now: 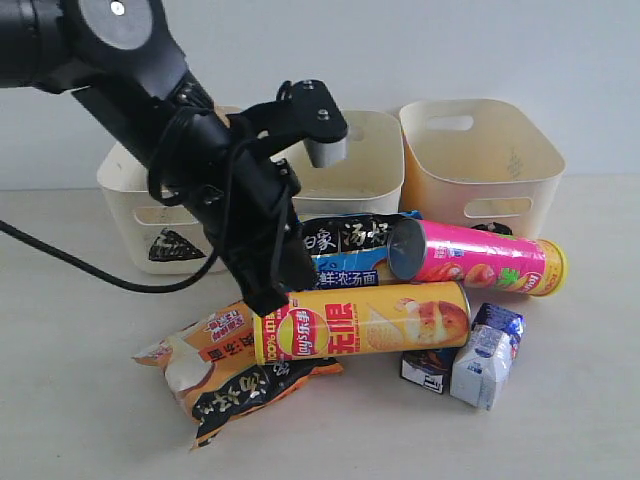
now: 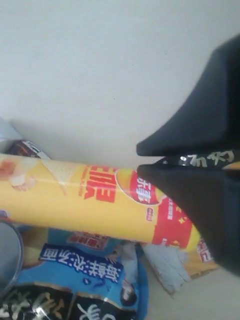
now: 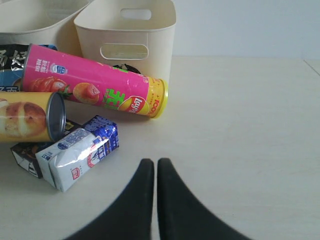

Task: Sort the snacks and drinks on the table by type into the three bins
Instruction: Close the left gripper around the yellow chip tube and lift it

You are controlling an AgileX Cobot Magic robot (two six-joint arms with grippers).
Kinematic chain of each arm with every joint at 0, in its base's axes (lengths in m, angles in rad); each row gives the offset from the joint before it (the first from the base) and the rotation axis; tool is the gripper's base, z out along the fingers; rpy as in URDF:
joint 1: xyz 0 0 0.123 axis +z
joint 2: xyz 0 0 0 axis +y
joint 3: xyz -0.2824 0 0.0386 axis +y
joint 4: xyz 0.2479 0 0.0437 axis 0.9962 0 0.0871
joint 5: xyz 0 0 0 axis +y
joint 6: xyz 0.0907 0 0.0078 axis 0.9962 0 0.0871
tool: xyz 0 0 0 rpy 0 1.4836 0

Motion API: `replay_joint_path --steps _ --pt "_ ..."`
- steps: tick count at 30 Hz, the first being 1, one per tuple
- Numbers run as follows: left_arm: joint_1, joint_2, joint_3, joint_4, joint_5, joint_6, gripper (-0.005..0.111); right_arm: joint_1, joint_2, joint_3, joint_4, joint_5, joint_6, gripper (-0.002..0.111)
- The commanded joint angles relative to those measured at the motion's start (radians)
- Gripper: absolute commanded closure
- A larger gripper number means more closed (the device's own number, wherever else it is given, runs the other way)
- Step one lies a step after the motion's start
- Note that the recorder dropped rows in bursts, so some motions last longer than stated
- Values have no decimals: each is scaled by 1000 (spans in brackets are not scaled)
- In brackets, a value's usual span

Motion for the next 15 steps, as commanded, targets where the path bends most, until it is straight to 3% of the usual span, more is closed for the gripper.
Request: replay_joint_path --steps 1,15 --pt "-34 53 -61 1 25 5 97 -2 -5 5 -1 -8 0 108" --pt "-70 150 -89 1 28 5 10 -2 -5 5 -1 -8 0 108"
